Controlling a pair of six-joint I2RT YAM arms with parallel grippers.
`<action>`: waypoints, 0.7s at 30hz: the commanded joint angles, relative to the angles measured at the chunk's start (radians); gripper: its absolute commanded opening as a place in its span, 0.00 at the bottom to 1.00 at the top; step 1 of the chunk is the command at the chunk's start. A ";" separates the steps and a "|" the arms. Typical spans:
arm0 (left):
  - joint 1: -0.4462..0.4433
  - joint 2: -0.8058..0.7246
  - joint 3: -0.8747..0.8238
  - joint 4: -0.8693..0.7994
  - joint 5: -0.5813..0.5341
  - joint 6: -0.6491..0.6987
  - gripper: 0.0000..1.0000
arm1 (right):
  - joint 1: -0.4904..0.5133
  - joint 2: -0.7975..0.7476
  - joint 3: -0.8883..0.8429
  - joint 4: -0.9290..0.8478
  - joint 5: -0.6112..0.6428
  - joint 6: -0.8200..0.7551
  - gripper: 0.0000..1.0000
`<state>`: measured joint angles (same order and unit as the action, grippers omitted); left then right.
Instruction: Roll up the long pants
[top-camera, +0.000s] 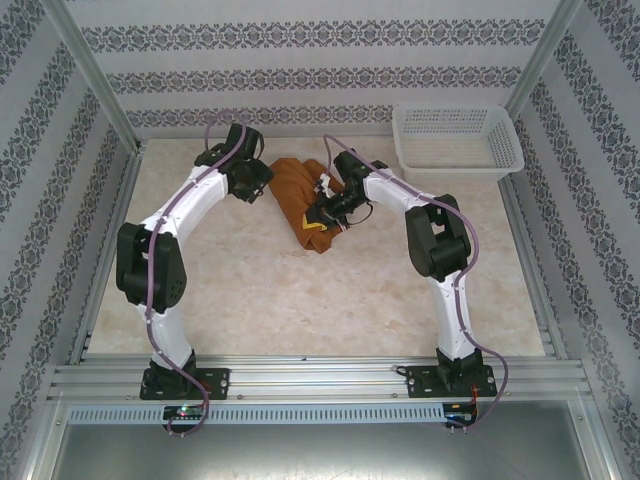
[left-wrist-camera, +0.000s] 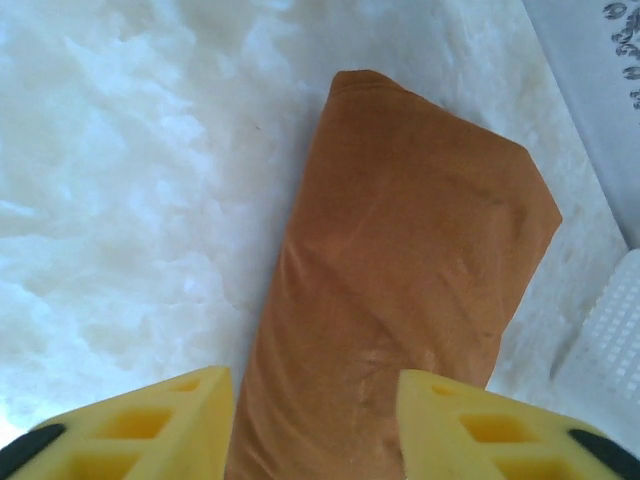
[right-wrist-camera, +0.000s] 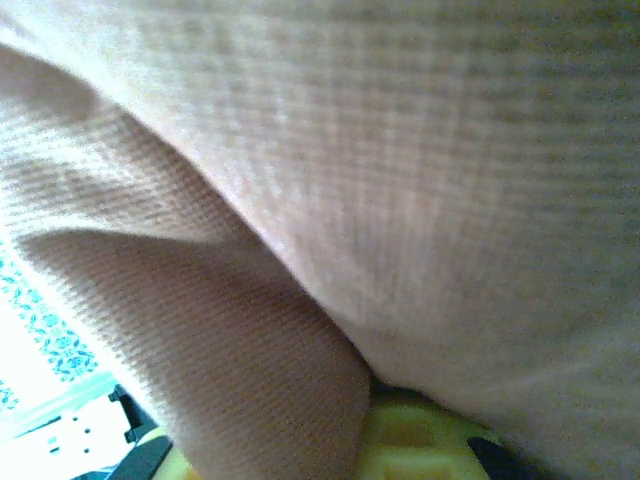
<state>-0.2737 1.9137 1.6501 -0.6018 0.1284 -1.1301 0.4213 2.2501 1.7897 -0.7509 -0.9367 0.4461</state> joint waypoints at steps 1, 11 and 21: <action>-0.012 0.088 0.038 0.124 0.046 0.024 0.48 | 0.001 -0.017 -0.030 -0.045 -0.061 -0.016 0.00; -0.037 0.248 0.143 0.309 0.158 0.065 0.55 | 0.002 -0.042 -0.082 -0.101 -0.052 -0.079 0.00; -0.044 0.316 -0.005 0.573 0.311 0.182 1.00 | -0.018 -0.055 -0.078 -0.182 0.038 -0.148 0.00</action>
<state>-0.3134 2.1910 1.7157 -0.2016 0.3752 -1.0164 0.4046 2.2238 1.7359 -0.7994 -0.9157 0.3405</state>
